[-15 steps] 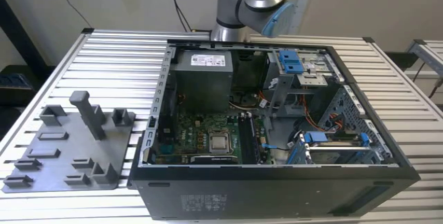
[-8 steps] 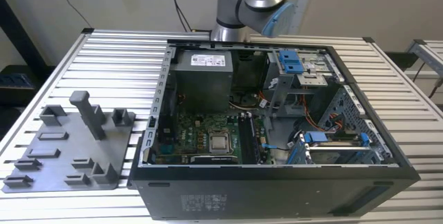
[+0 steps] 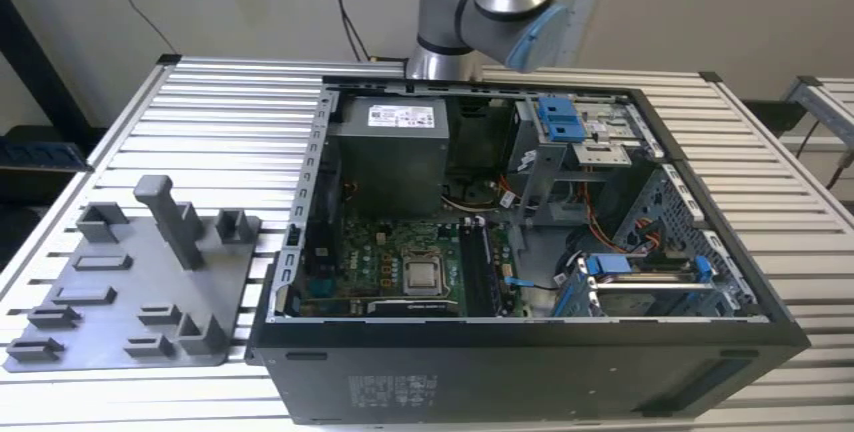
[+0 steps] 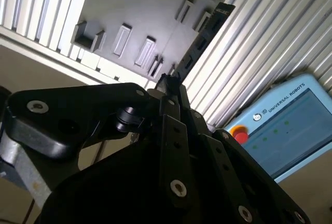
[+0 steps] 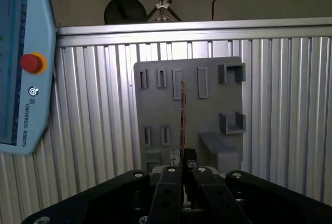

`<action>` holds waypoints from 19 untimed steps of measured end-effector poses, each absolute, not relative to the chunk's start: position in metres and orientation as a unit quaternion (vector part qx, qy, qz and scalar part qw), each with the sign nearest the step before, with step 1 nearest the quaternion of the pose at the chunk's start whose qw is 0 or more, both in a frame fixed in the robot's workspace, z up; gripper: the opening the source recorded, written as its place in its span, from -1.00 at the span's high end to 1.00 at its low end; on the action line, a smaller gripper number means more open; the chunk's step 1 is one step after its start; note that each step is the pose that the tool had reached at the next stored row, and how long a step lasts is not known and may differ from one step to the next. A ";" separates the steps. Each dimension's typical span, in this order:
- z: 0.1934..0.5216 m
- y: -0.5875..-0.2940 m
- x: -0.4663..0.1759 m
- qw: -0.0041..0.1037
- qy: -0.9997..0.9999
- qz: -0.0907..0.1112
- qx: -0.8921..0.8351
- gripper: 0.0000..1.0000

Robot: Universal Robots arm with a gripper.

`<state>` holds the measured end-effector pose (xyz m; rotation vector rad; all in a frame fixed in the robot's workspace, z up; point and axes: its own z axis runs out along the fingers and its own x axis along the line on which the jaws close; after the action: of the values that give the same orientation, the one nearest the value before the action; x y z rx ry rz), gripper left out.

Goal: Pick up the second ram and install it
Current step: 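Pick up the second ram and move it above second insertion slot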

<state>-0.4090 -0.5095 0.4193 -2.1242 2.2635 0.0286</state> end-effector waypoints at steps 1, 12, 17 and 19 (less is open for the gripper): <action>0.419 -0.510 -0.407 0.019 0.729 0.009 -0.684 0.73; 0.419 -0.510 -0.386 0.018 0.729 0.010 -0.684 0.73; 0.419 -0.510 -0.371 0.017 0.729 0.011 -0.684 0.73; 0.419 -0.510 -0.365 0.016 0.729 0.011 -0.684 0.73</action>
<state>-0.3646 -0.5099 0.4193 -2.1272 2.2666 0.0352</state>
